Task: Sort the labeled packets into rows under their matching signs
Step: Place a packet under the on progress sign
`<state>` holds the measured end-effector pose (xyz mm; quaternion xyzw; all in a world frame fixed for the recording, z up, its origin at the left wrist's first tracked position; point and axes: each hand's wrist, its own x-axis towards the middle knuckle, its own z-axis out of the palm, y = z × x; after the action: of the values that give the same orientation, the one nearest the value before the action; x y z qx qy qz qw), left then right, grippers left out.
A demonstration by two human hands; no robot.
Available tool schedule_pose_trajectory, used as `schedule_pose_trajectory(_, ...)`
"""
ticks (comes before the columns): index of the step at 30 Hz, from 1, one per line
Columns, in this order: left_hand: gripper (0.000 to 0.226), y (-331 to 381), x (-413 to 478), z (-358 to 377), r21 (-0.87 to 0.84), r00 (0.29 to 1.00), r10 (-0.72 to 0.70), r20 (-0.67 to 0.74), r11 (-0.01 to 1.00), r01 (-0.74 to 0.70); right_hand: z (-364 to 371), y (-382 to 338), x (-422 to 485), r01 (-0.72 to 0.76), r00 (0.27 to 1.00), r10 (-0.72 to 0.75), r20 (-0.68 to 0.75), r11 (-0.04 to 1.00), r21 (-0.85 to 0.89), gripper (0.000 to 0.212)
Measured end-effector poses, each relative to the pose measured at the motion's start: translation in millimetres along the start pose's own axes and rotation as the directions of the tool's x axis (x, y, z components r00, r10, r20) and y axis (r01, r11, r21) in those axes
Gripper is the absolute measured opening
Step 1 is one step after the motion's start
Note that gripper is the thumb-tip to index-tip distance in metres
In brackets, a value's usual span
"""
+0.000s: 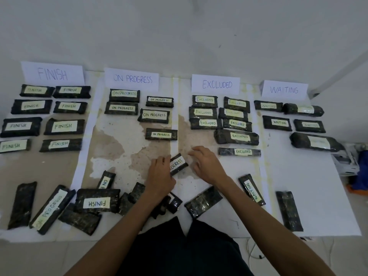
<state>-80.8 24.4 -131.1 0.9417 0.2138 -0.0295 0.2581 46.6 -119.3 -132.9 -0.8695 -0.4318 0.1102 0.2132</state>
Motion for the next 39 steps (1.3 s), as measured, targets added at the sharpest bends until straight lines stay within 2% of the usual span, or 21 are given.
schedule_pose_trajectory(4, 0.065, -47.9, 17.1, -36.1, 0.042, 0.997, -0.019, -0.078, 0.999, 0.022, 14.5, -27.2, 23.8, 0.053, 0.999, -0.053, 0.004, 0.999, 0.013, 0.033)
schedule_pose_trajectory(9, 0.060, -111.2, 53.3, -78.4, 0.154, 0.994, -0.031, -0.109, 0.987, 0.047, 34.2, -61.1, 45.4, 0.103, 0.993, -0.103, 0.057, 0.995, 0.008, 0.036)
schedule_pose_trajectory(14, 0.058, -150.1, 94.7, -102.9, 0.202, 0.997, 0.059, -0.058, 0.978, -0.046, 50.8, -75.4, 56.6, 0.120, 0.986, -0.117, 0.121, 0.993, -0.020, 0.040)
schedule_pose_trajectory(19, 0.057, -167.6, 117.7, -104.9, 0.146, 0.988, 0.141, 0.067, 0.978, -0.150, 57.6, -77.3, 57.5, 0.089, 0.990, -0.085, 0.115, 0.996, -0.024, 0.039)
schedule_pose_trajectory(21, 0.057, -170.3, 118.6, -105.6, 0.134, 0.983, 0.168, 0.072, 0.975, -0.177, 57.0, -78.1, 55.8, 0.094, 0.989, -0.090, 0.114, 0.995, -0.026, 0.038)
schedule_pose_trajectory(24, 0.059, -170.6, 109.5, -106.6, 0.150, 0.982, 0.185, 0.033, 0.971, -0.188, 54.2, -83.7, 50.3, 0.100, 0.989, -0.098, 0.112, 0.995, -0.012, 0.038)
schedule_pose_trajectory(28, 0.056, -157.6, 75.5, -99.3, 0.118, 0.976, 0.209, 0.057, 0.970, -0.215, 43.8, -100.4, 30.4, 0.106, 0.989, -0.106, 0.106, 0.994, 0.005, 0.037)
schedule_pose_trajectory(31, 0.052, -145.5, 35.3, -89.8, 0.041, 0.973, 0.211, 0.095, 0.976, -0.215, 39.1, -117.0, 2.8, 0.125, 0.966, -0.133, 0.221, 0.991, 0.053, 0.048)
schedule_pose_trajectory(35, 0.049, -134.5, -21.2, -77.2, -0.081, 0.967, 0.224, 0.124, 0.973, -0.215, 44.7, -132.1, -31.3, 0.135, 0.917, -0.086, 0.390, 0.986, -0.100, 0.073)
schedule_pose_trajectory(39, 0.048, -116.9, -54.3, -73.8, -0.165, 0.973, 0.194, 0.124, 0.971, -0.172, 43.2, -137.9, -36.8, 0.052, 0.892, -0.005, 0.451, 0.994, -0.092, 0.065)
